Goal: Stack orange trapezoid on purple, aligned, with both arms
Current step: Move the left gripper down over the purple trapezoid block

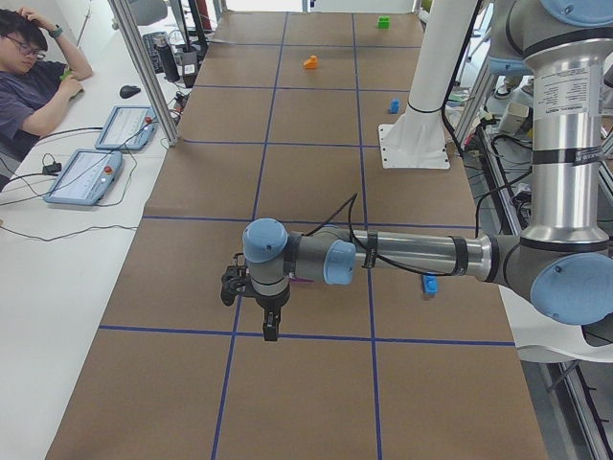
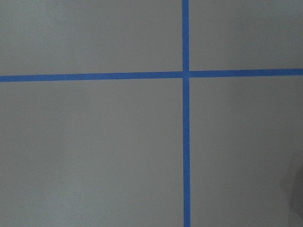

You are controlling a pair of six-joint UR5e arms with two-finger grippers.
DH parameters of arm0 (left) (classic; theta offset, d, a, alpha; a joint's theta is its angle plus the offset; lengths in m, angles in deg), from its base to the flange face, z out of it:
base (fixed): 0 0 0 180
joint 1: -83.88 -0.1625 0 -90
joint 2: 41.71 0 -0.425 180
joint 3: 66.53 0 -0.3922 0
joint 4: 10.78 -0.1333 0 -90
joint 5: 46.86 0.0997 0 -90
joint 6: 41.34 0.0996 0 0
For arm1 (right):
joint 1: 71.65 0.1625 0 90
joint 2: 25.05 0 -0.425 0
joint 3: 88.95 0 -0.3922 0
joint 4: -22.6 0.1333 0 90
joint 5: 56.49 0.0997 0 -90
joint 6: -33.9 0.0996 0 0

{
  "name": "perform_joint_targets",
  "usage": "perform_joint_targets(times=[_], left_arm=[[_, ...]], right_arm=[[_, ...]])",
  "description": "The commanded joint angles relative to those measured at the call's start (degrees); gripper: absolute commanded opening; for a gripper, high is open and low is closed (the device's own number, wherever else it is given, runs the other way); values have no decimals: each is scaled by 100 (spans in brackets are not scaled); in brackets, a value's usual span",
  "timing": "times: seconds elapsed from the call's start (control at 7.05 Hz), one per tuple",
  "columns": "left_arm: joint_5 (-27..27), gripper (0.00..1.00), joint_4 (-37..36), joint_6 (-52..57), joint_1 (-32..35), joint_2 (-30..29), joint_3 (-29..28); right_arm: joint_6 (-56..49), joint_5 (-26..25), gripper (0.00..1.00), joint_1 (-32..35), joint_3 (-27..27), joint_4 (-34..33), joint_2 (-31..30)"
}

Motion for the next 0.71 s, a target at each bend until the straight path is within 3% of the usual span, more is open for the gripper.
perform_joint_targets(times=[0.0, 0.14, 0.28, 0.57], left_arm=[[0, 100, -3, 0, -9, -39, 28], [-148, 100, -20, -44, -9, -74, 29], [-689, 100, 92, -27, -1, -92, -6], [-940, 100, 1072, -44, -9, -354, -189]], right_arm=[[-29, -77, 100, 4, 9, 4, 7], [-21, -69, 100, 4, 1, 4, 7], [-12, -51, 100, -4, 1, 4, 7], [14, -7, 100, 4, 62, 13, 7]])
